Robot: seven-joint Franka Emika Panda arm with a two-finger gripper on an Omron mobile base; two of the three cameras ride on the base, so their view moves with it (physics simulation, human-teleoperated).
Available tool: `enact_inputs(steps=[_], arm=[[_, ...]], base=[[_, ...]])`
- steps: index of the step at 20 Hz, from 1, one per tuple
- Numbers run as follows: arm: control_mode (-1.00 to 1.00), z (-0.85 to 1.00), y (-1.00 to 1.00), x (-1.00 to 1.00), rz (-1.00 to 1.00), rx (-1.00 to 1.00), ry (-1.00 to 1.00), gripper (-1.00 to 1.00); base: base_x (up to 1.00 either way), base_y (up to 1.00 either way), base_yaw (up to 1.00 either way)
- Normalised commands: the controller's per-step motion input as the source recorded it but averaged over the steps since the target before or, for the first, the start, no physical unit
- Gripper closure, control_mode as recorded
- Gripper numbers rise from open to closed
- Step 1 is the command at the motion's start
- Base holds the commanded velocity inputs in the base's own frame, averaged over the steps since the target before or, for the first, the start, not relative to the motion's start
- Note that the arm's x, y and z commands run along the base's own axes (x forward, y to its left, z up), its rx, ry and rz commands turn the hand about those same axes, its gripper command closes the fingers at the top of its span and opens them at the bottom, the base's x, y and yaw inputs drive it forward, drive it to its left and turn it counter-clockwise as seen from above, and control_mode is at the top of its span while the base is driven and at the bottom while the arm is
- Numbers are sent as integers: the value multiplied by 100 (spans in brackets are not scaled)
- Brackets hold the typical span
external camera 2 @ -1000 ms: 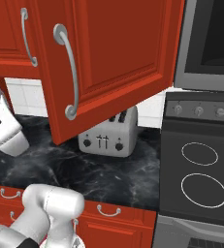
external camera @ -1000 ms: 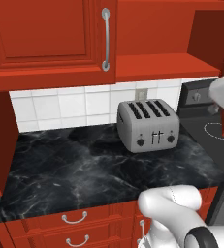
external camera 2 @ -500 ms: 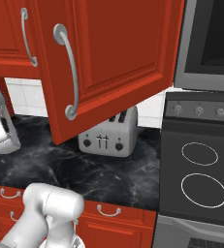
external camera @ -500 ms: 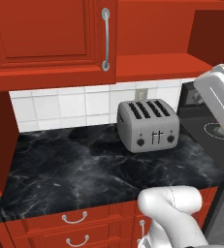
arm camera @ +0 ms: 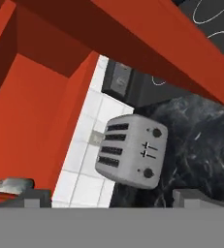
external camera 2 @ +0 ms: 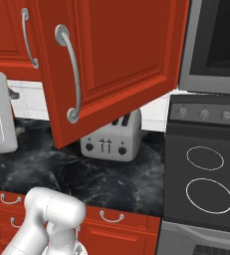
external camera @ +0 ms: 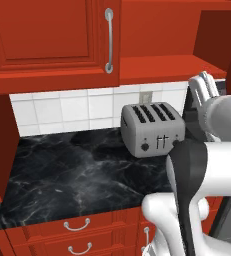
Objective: Open the cabinet, pick the kettle from the cabinet, and place it in the sink.
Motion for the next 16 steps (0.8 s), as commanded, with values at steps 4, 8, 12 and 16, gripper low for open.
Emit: enact_inputs(steps=[4,8,12,16], arm=[[-100,-3,0,33,-35,3,-11,-100],[-100,-3,-2,32,-30,9,-8,-100],[-100,-2,-10,29,-25,8,-16,-100],[-100,0,-15,22,-24,2,-8,-100]], base=[[0,0,0],[0,0,0],[0,0,0],[0,0,0]])
